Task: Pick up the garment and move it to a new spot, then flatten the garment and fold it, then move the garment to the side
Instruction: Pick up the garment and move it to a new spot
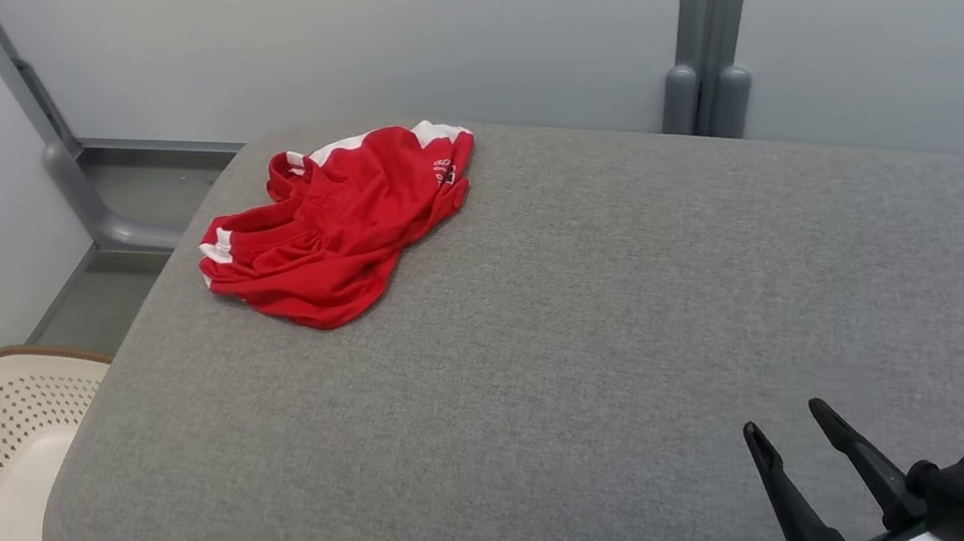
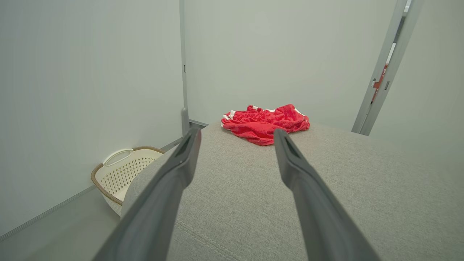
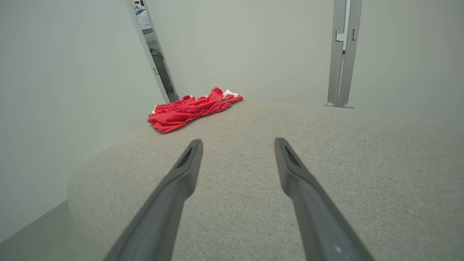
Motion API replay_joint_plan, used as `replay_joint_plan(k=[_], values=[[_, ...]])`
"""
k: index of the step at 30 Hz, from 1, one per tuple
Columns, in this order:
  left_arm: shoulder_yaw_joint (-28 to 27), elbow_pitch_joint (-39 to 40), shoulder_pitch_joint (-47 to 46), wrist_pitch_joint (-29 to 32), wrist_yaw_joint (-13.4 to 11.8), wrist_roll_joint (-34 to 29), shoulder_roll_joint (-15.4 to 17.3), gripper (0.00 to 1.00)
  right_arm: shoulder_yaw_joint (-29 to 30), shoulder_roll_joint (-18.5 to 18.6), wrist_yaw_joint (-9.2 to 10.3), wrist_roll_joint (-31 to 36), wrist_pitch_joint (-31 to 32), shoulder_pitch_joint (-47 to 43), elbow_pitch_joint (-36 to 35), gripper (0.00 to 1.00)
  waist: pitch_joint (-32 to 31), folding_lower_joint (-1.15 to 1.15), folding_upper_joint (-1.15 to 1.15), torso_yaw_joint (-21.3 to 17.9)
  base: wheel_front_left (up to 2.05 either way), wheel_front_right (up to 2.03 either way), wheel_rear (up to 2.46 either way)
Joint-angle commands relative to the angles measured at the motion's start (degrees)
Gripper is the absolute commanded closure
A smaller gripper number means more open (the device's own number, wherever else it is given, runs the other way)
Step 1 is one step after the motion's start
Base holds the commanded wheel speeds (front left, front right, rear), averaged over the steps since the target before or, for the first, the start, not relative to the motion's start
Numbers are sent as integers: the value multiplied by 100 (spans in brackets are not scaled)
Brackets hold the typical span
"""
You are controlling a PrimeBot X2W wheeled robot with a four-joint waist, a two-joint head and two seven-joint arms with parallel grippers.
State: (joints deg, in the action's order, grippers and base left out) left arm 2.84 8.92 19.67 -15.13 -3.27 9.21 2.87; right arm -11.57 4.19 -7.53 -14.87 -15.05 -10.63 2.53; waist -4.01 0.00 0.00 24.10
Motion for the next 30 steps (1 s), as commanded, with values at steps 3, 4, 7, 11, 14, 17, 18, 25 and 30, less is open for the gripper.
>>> replay_joint_plan(k=[3, 4, 7, 11, 14, 17, 18, 25, 30], values=[[-62, 18, 95, 1, 22, -17, 6, 0, -74, -13, 9, -95, -16, 9, 30, 0, -36, 0, 0, 199, 0, 0, 0], [-66, 12, 91, 1, 30, -1, 6, 0, -85, -5, 9, -101, -16, 21, 35, 0, -31, 0, 0, 203, 0, 0, 0], [-89, -20, 90, 1, 58, 24, 6, 0, -116, 20, 9, -129, -16, 31, 41, 0, -22, 0, 0, 208, 0, 0, 0], [-172, -47, -52, 1, 123, 85, 6, 0, -141, 53, 9, -166, -16, -47, 60, 0, 18, 0, 0, 198, 0, 0, 0], [-233, -68, -300, 0, 293, -18, 6, 0, -198, 153, 9, -191, -16, -59, 70, 0, 127, 0, 0, 164, 0, 0, 0], [-351, -47, -692, 1, 368, 8, 6, 0, -206, 341, 9, -184, -16, 102, 29, 0, 424, 0, 0, 106, 0, 0, 0], [-372, -35, -825, 1, 371, 30, 4, 0, -197, 404, 9, -177, -16, 153, 13, 0, 525, 0, 0, 96, 0, 0, 0], [-503, -144, -2184, 3, 518, 134, 2, 0, -187, 971, 9, -96, -16, 587, -114, 0, 1496, 0, 0, 12, 0, 0, 0], [-627, -982, -3582, 3, 893, -124, 137, 0, -230, 1401, 9, -82, -16, 912, -195, 0, 2145, 0, 0, -121, 0, 0, 0]])
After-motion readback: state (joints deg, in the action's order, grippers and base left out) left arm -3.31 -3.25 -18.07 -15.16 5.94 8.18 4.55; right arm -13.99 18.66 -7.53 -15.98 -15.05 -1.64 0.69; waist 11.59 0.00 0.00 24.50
